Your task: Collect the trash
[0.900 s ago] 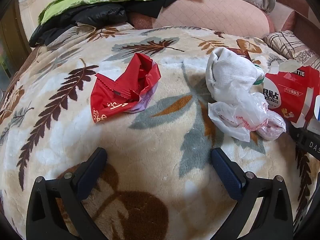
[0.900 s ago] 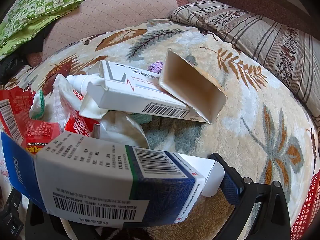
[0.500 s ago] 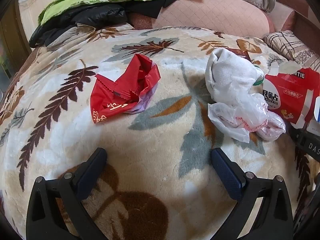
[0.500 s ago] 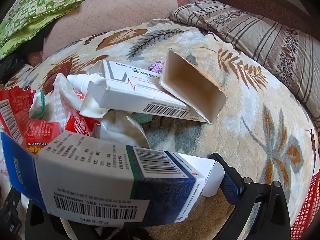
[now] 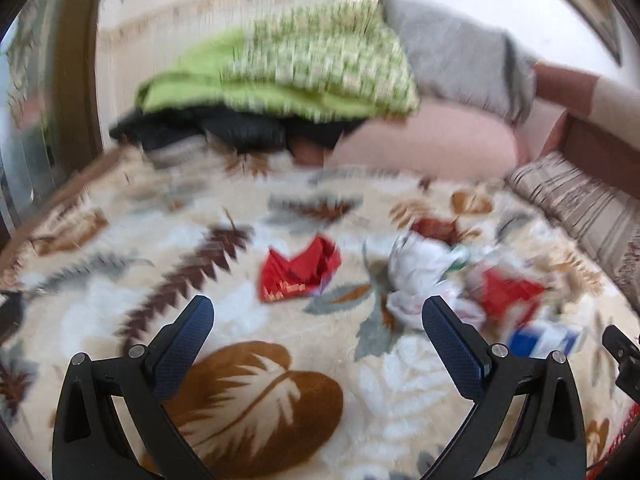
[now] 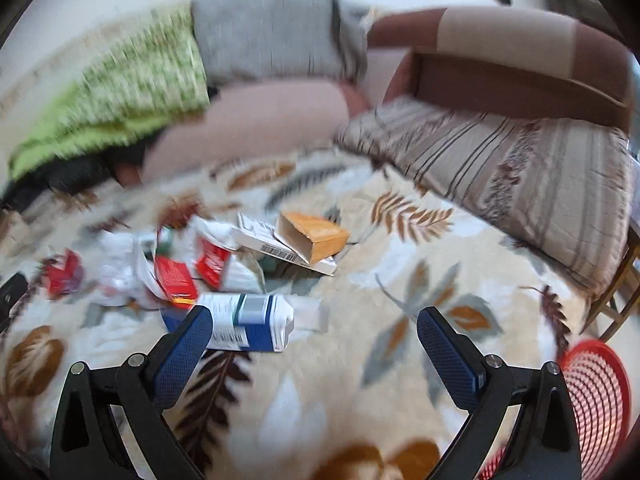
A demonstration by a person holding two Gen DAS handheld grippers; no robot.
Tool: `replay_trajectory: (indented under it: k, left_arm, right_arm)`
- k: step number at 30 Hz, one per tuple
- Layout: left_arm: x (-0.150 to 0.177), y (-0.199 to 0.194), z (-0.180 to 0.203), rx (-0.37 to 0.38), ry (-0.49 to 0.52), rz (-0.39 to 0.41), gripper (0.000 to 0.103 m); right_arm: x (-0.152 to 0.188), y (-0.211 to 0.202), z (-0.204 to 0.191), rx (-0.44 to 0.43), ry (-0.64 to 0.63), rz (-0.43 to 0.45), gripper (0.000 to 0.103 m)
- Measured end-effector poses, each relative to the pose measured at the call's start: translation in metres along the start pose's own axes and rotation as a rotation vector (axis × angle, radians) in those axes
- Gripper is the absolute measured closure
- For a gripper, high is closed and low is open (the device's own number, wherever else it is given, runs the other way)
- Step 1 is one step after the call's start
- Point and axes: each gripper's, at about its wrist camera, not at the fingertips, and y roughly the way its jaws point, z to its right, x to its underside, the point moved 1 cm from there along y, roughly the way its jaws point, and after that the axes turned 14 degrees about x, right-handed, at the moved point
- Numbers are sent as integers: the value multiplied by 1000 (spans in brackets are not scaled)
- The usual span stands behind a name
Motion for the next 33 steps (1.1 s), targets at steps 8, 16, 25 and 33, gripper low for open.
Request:
replay_trajectory:
  k: [8,16,25,33]
  left_arm:
    - [30,-87,17,81,78,57,0]
    - [43,-81,41,36,163,35,0]
    - [48,-74,46,38,197,31,0]
    - [52,-73,41,44,168,16,0]
  right_arm:
    - [24,-79,27,-87,36,143,0]
    - [36,-79,28,-74,3,87,0]
    - [38,-76,29,-76,-7,67,0]
    - [37,-77,21,-80,-46,73,0]
